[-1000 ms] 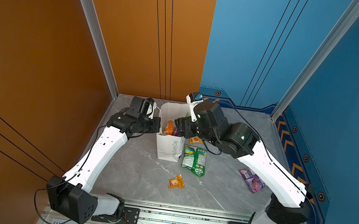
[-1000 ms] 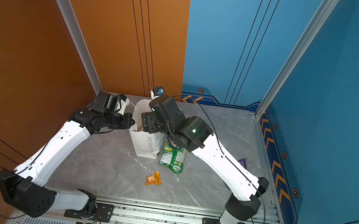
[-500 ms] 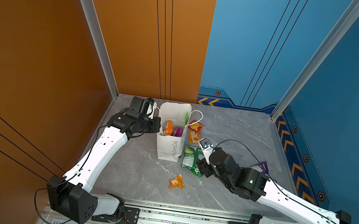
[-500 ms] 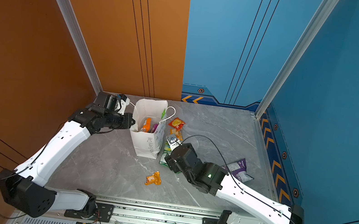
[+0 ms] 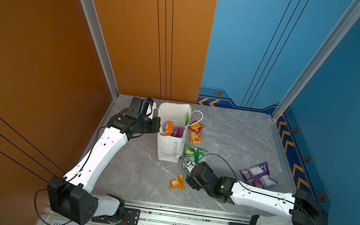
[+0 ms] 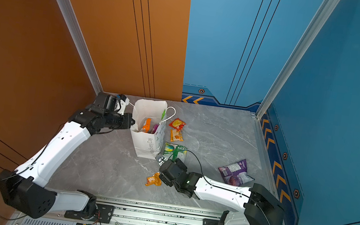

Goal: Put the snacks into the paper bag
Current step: 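Reach the right gripper down to the green tea snack bag, then grasp the green snack bag by its edge with the right gripper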

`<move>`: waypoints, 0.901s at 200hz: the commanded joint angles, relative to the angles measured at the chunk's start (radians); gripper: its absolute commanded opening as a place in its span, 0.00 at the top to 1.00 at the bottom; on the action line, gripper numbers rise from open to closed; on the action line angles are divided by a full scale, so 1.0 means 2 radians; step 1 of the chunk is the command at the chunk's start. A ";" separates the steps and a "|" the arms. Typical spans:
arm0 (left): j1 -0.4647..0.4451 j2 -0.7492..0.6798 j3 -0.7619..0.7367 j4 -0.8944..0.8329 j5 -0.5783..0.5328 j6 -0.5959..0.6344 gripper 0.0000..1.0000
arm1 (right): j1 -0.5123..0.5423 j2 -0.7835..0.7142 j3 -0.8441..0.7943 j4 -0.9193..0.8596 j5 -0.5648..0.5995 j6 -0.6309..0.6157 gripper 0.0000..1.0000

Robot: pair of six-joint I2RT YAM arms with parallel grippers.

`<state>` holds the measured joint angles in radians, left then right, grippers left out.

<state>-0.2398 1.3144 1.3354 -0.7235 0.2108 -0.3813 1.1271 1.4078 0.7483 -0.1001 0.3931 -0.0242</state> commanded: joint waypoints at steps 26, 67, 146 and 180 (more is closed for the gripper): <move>0.008 -0.004 -0.007 0.017 -0.005 0.017 1.00 | 0.006 0.065 0.011 0.038 0.017 -0.031 0.21; 0.008 -0.005 -0.007 0.017 -0.004 0.017 1.00 | -0.006 0.120 0.038 0.023 0.055 -0.033 0.22; 0.008 -0.006 -0.007 0.017 -0.004 0.017 1.00 | -0.007 0.184 0.066 0.021 0.113 -0.047 0.33; 0.008 -0.005 -0.007 0.017 -0.005 0.018 1.00 | -0.007 0.198 0.086 -0.012 0.120 -0.037 0.63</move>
<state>-0.2344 1.3144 1.3350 -0.7231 0.2108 -0.3813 1.1164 1.7767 0.8734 -0.0498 0.5991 -0.1150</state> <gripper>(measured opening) 0.048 0.430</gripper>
